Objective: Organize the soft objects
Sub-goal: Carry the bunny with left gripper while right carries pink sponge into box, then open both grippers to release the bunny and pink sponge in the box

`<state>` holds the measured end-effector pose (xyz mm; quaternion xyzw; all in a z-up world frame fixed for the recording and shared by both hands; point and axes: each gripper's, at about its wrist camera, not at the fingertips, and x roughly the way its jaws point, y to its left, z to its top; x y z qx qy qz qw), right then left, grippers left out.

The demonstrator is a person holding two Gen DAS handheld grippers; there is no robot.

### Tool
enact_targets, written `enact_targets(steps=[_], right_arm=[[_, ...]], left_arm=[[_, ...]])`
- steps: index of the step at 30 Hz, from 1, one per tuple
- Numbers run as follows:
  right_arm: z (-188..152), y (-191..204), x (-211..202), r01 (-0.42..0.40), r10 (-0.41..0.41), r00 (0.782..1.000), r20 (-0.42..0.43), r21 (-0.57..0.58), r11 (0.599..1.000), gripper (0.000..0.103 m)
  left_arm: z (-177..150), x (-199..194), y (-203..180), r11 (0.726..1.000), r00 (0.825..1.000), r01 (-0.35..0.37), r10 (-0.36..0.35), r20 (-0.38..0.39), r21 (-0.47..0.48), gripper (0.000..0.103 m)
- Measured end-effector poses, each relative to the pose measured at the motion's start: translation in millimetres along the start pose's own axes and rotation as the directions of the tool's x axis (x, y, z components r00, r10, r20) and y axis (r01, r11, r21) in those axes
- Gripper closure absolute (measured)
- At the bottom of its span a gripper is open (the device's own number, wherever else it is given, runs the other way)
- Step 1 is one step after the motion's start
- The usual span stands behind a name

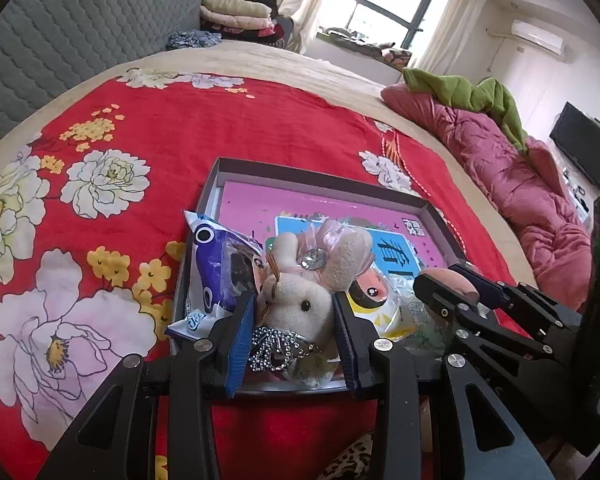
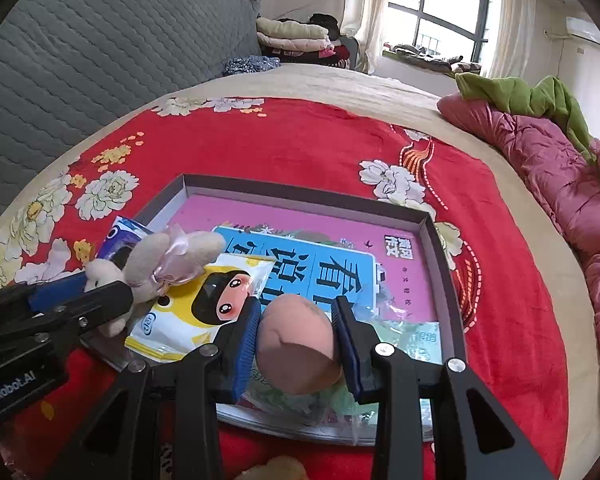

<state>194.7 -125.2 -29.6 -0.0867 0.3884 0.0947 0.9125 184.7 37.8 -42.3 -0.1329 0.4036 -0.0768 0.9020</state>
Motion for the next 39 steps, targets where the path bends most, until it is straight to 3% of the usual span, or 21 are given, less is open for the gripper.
enact_targets(steps=[29, 39], right_arm=[[-6.8, 2.1, -0.2, 0.005, -0.005, 1.000, -0.015, -0.009, 1.000, 0.064], [-2.5, -0.7, -11.5, 0.018, -0.018, 1.000, 0.006, -0.012, 1.000, 0.057]], left_arm=[[-0.9, 4.8, 0.2, 1.000, 1.000, -0.006, 0.006, -0.009, 0.004, 0.060], [1.4, 3.1, 2.2, 1.000, 1.000, -0.009, 0.009, -0.007, 0.005, 0.055]])
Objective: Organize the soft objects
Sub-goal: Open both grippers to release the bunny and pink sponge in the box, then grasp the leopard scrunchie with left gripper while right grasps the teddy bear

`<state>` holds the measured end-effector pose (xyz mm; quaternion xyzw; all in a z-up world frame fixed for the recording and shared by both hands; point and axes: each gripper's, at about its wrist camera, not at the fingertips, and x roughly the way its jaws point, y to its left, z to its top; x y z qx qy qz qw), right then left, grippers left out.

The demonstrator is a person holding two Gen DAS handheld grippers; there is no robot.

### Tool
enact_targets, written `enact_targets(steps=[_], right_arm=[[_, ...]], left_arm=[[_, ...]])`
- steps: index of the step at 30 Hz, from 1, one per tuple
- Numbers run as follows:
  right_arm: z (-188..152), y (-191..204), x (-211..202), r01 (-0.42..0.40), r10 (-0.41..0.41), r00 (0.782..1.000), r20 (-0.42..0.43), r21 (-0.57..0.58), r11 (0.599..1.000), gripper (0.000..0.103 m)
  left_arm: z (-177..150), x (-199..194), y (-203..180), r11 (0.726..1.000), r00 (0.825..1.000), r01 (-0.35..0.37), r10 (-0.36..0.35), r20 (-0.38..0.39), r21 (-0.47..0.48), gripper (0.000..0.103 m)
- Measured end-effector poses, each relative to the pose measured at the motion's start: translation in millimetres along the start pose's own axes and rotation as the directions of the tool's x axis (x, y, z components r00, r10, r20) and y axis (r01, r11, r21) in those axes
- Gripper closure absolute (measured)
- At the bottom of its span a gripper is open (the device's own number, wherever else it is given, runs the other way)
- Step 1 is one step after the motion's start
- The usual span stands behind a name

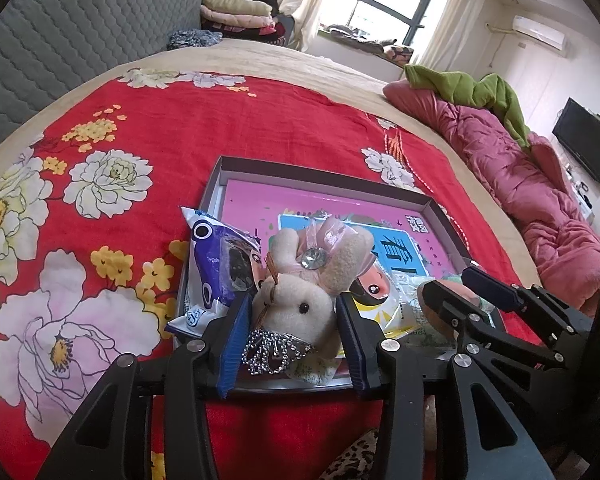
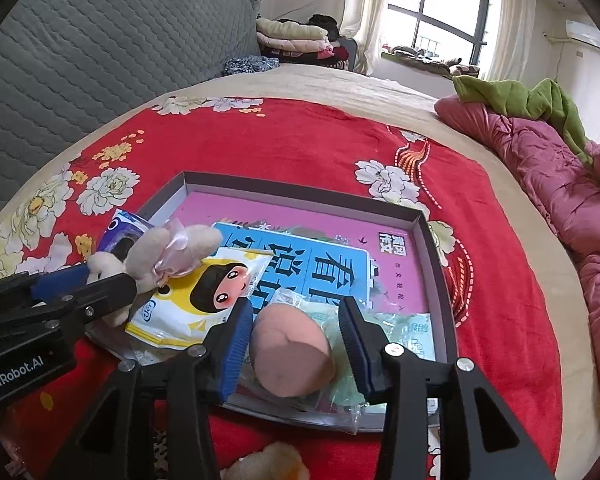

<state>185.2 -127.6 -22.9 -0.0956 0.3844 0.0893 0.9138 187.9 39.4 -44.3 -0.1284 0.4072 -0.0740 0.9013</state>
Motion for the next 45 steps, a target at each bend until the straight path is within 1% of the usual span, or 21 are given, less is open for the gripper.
enact_targets(steps=[1, 7, 12, 17, 20, 24, 27, 31, 33, 38, 40, 45], right_arm=[[0.4, -0.1, -1.4, 0.004, -0.004, 1.000, 0.004, -0.002, 1.000, 0.056], [1.1, -2.7, -9.1, 0.009, -0.009, 1.000, 0.025, 0.003, 1.000, 0.053], [2.3, -6.6, -14.9, 0.012, -0.013, 0.999, 0.035, 0.021, 1.000, 0.052], [3.0, -7.1, -21.8, 0.018, -0.018, 0.999, 0.039, 0.009, 1.000, 0.051], [5.1, -9.1, -26.5, 0.028, -0.028, 0.998, 0.049, 0.002, 1.000, 0.047], [8.1, -15.8, -32.7, 0.029, -0.031, 0.998, 0.060, 0.024, 0.999, 0.047], [9.3, -17.4, -35.7, 0.037, -0.039, 0.997, 0.064, 0.028, 0.999, 0.046], [9.5, -17.8, -43.0, 0.033, -0.035, 0.996, 0.079, 0.024, 0.999, 0.041], [9.2, -17.9, -46.3, 0.033, -0.035, 0.996, 0.087, 0.023, 0.999, 0.040], [8.1, -21.2, -57.3, 0.027, -0.029, 0.994, 0.102, 0.022, 0.999, 0.039], [7.6, -22.9, -62.4, 0.024, -0.027, 0.993, 0.111, 0.025, 0.999, 0.037], [3.5, -27.6, -78.7, 0.012, -0.014, 0.991, 0.129, 0.014, 1.000, 0.037]], left_arm=[[0.6, -1.2, 0.5, 1.000, 1.000, -0.003, 0.003, 0.002, -0.001, 0.053], [1.8, -6.6, 1.1, 1.000, 1.000, -0.012, 0.012, 0.011, 0.000, 0.050], [2.7, -9.5, 1.2, 1.000, 1.000, -0.010, 0.010, 0.017, -0.001, 0.048], [2.3, -10.0, 0.6, 1.000, 1.000, -0.010, 0.010, 0.012, 0.004, 0.048], [2.4, -11.3, -0.8, 1.000, 1.000, -0.013, 0.013, 0.016, 0.003, 0.047], [2.6, -14.3, -2.2, 1.000, 1.000, -0.008, 0.008, 0.022, 0.004, 0.041], [3.7, -16.9, -2.3, 1.000, 0.999, -0.014, 0.014, 0.029, 0.006, 0.040], [5.8, -21.0, -1.2, 1.000, 0.999, -0.017, 0.017, 0.037, 0.004, 0.038], [6.9, -25.2, -1.2, 1.000, 0.999, -0.015, 0.015, 0.045, 0.003, 0.035], [9.0, -37.8, -4.8, 1.000, 0.997, -0.021, 0.020, 0.070, 0.013, 0.033], [9.4, -44.2, -7.0, 0.999, 0.996, -0.028, 0.026, 0.084, 0.019, 0.030], [7.1, -67.2, -8.5, 0.999, 0.993, -0.043, 0.041, 0.115, 0.022, 0.029]])
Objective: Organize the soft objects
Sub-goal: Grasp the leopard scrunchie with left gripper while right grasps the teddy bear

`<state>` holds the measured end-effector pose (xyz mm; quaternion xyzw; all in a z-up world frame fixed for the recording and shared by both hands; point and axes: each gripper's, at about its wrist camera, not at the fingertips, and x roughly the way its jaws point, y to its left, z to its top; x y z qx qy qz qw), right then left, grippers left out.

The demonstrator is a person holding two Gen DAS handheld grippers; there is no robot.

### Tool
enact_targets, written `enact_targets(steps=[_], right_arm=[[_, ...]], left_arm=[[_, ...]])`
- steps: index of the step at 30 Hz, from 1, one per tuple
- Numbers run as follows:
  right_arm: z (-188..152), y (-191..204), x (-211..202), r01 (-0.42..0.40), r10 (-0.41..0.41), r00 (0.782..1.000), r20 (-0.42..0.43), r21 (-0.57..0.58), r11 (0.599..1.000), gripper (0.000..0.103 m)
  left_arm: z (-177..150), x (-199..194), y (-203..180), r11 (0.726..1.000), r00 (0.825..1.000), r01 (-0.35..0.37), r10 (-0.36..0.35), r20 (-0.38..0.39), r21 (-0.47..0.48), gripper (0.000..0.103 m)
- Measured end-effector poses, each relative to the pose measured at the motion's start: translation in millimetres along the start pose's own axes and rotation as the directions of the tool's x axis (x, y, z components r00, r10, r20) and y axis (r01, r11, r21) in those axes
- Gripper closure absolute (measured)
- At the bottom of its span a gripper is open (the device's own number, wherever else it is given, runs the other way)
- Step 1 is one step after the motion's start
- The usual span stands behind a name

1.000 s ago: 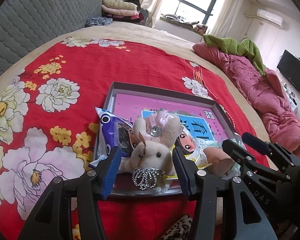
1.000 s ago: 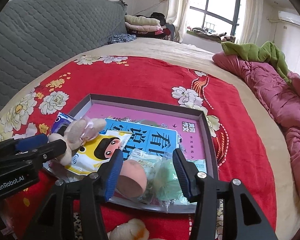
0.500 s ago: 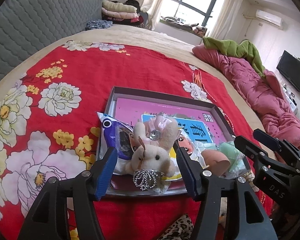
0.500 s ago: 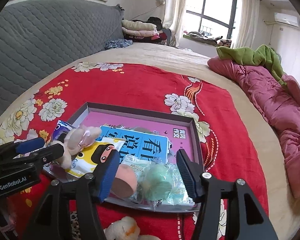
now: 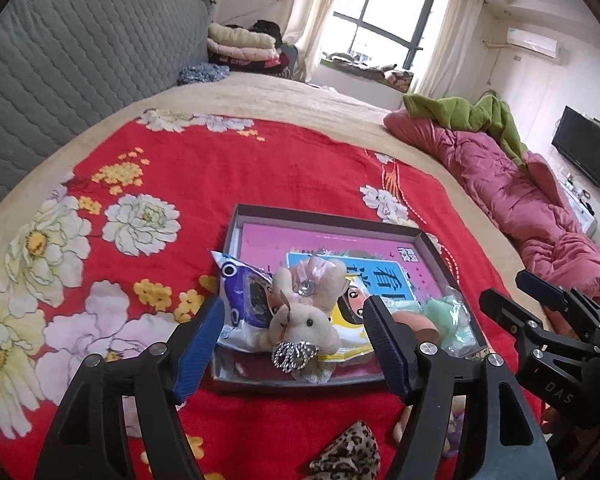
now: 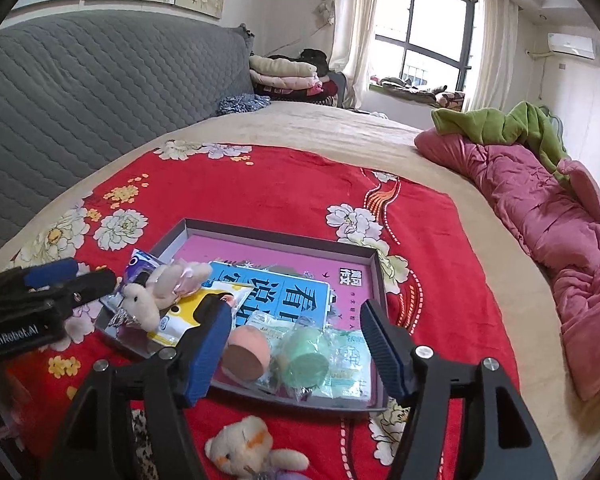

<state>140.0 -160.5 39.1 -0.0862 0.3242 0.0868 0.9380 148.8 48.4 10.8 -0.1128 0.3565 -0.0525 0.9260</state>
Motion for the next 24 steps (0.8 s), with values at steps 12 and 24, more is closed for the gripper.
enact_targets(steps=[12, 24], right_arm=[[-62.1, 10.0, -14.8, -0.128, 0.114, 0.988, -0.106, -0.138, 0.982, 0.033], [-112.1, 14.3, 15.1, -0.193, 0.146, 0.964, -0.224, -0.207, 0.959, 0.033]], left_arm=[[-52.0, -32.9, -12.0, 0.998, 0.994, 0.029, -0.023, -0.111, 0.052, 0.029], [-108.8, -7.6, -33.5, 0.992, 0.961, 0.029, 0.007, -0.278, 0.126, 0.029]])
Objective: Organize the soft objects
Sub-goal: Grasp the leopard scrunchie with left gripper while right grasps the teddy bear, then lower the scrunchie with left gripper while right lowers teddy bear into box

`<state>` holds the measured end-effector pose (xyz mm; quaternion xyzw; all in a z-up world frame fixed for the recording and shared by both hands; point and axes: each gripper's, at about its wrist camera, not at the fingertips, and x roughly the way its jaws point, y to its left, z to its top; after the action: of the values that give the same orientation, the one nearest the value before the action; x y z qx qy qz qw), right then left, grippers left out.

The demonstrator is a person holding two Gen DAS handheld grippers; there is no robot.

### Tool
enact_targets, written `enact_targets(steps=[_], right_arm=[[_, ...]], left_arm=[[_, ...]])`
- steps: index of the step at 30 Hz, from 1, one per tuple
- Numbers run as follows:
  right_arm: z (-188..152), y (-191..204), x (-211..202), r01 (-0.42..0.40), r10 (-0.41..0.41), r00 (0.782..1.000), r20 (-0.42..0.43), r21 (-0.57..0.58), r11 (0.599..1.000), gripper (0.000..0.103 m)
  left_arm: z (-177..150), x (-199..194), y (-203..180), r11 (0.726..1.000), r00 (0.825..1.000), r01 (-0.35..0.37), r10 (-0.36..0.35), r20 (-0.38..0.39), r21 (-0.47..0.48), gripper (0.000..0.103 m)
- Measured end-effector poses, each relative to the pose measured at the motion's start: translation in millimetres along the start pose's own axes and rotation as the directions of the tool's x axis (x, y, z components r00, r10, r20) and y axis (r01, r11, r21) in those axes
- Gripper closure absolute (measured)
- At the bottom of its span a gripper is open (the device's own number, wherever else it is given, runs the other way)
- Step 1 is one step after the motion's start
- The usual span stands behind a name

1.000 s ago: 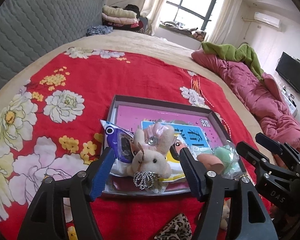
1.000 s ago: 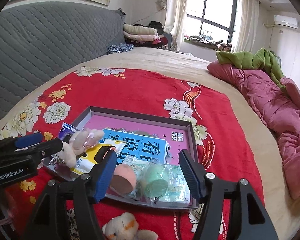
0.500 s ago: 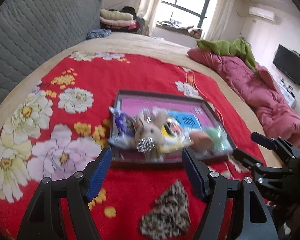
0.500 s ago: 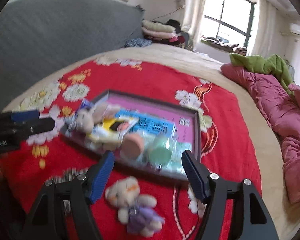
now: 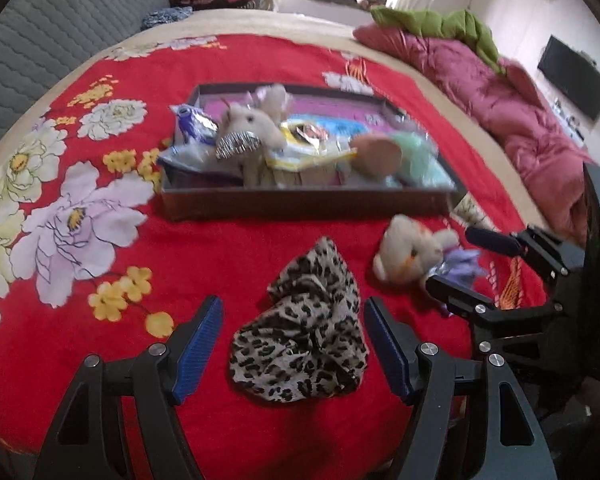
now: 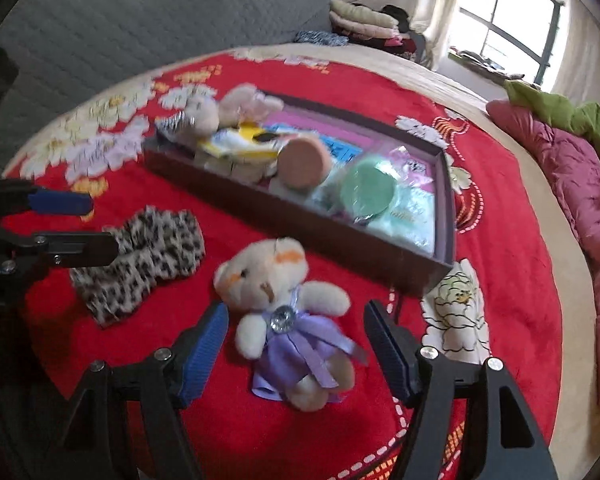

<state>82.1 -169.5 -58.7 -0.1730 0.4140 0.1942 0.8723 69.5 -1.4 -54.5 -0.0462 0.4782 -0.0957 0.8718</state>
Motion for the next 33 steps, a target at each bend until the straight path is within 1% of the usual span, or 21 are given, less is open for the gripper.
enact_targets(steps=[1, 4, 5, 6, 7, 8, 9, 10, 12, 13, 15, 17, 19, 20, 21, 24, 26, 27, 30, 33], right_arm=[[-0.9, 1.6, 3.9, 0.004, -0.004, 1.000, -0.005, -0.011, 1.000, 0.033], [-4.5, 4.1, 20.1, 0.019, -0.020, 0.999, -0.043, -0.030, 0.999, 0.033], [-6.2, 2.1, 27.2, 0.006, -0.007, 0.998, -0.063, -0.009, 1.000, 0.041], [-7.1, -0.5, 29.6, -0.010, 0.012, 0.998, -0.064, 0.018, 1.000, 0.045], [-7.9, -3.5, 30.2, -0.020, 0.023, 0.998, -0.060, 0.045, 0.999, 0.046], [-7.8, -5.0, 27.7, -0.032, 0.034, 0.998, -0.048, 0.057, 0.998, 0.050], [-7.3, -4.4, 25.3, -0.035, 0.037, 0.998, -0.041, 0.050, 0.998, 0.052], [-6.5, -3.5, 22.5, -0.034, 0.035, 0.999, -0.036, 0.034, 0.999, 0.053], [-5.6, -5.0, 17.8, -0.047, 0.048, 0.998, -0.027, 0.037, 0.998, 0.055], [-5.2, -7.7, 13.1, -0.067, 0.068, 0.998, -0.014, 0.056, 0.996, 0.055], [-2.3, -11.1, 5.6, -0.078, 0.078, 0.997, 0.000, 0.074, 0.994, 0.055], [1.3, -13.5, -7.7, -0.080, 0.078, 0.997, 0.026, 0.078, 0.994, 0.055], [6.4, -18.4, -20.0, -0.103, 0.096, 0.993, 0.061, 0.112, 0.988, 0.055], [10.0, -22.5, -27.5, -0.114, 0.102, 0.991, 0.090, 0.138, 0.984, 0.055], [14.7, -27.6, -35.2, -0.110, 0.091, 0.988, 0.124, 0.164, 0.980, 0.055], [30.9, -41.9, -51.2, -0.077, 0.034, 0.983, 0.179, 0.238, 0.968, 0.055], [45.2, -53.2, -61.8, -0.046, -0.020, 0.974, 0.225, 0.283, 0.958, 0.055], [50.1, -57.5, -64.2, -0.027, -0.044, 0.972, 0.231, 0.299, 0.954, 0.055], [68.5, -76.6, -64.6, 0.037, -0.126, 0.968, 0.216, 0.376, 0.926, 0.055], [80.0, -93.2, -57.5, 0.077, -0.174, 0.965, 0.194, 0.424, 0.902, 0.055]], left_arm=[[-1.1, 4.7, -2.1, 1.000, 1.000, -0.013, 0.013, -0.013, 0.009, 0.029], [-5.4, 20.5, -7.4, 1.000, 0.998, -0.010, 0.012, -0.058, 0.026, 0.029], [-7.0, 25.8, -9.6, 0.999, 0.998, -0.021, 0.024, -0.067, 0.037, 0.029], [-8.1, 29.9, -11.4, 0.998, 0.997, -0.034, 0.037, -0.071, 0.046, 0.030], [-9.2, 32.1, -12.8, 0.998, 0.996, -0.047, 0.050, -0.067, 0.050, 0.035], [-9.3, 32.6, -13.8, 0.997, 0.997, -0.050, 0.053, -0.060, 0.052, 0.042], [-8.7, 32.3, -15.2, 0.997, 0.997, -0.048, 0.051, -0.052, 0.055, 0.059], [-7.8, 31.8, -16.4, 0.998, 0.998, -0.041, 0.044, -0.048, 0.056, 0.072], [-6.0, 31.6, -17.2, 0.999, 0.999, -0.019, 0.022, -0.048, 0.044, 0.080], [-5.1, 31.0, -17.0, 0.999, 0.999, -0.008, 0.009, -0.049, 0.039, 0.083], [-3.3, 26.1, -17.4, 0.999, 0.999, 0.005, -0.004, -0.033, 0.033, 0.085], [3.2, 11.0, -18.0, 0.999, 0.999, 0.030, -0.031, 0.023, 0.030, 0.086], [11.8, -7.3, -19.1, 0.998, 0.995, 0.048, -0.050, 0.086, 0.027, 0.086], [16.1, -17.2, -19.9, 0.998, 0.990, 0.059, -0.061, 0.123, 0.023, 0.086], [19.7, -23.7, -20.7, 0.998, 0.987, 0.059, -0.061, 0.147, 0.022, 0.086], [37.0, -40.8, -24.0, 0.998, 0.974, 0.060, -0.063, 0.217, 0.019, 0.086], [54.8, -43.2, -23.9, 0.999, 0.970, 0.042, -0.041, 0.241, 0.001, 0.086], [61.2, -43.1, -22.5, 0.999, 0.968, 0.051, -0.047, 0.245, -0.011, 0.086], [81.6, -36.2, -19.4, 0.997, 0.968, 0.057, -0.044, 0.249, -0.047, 0.086], [98.6, -25.2, -17.0, 0.996, 0.967, 0.060, -0.041, 0.252, -0.066, 0.086]])
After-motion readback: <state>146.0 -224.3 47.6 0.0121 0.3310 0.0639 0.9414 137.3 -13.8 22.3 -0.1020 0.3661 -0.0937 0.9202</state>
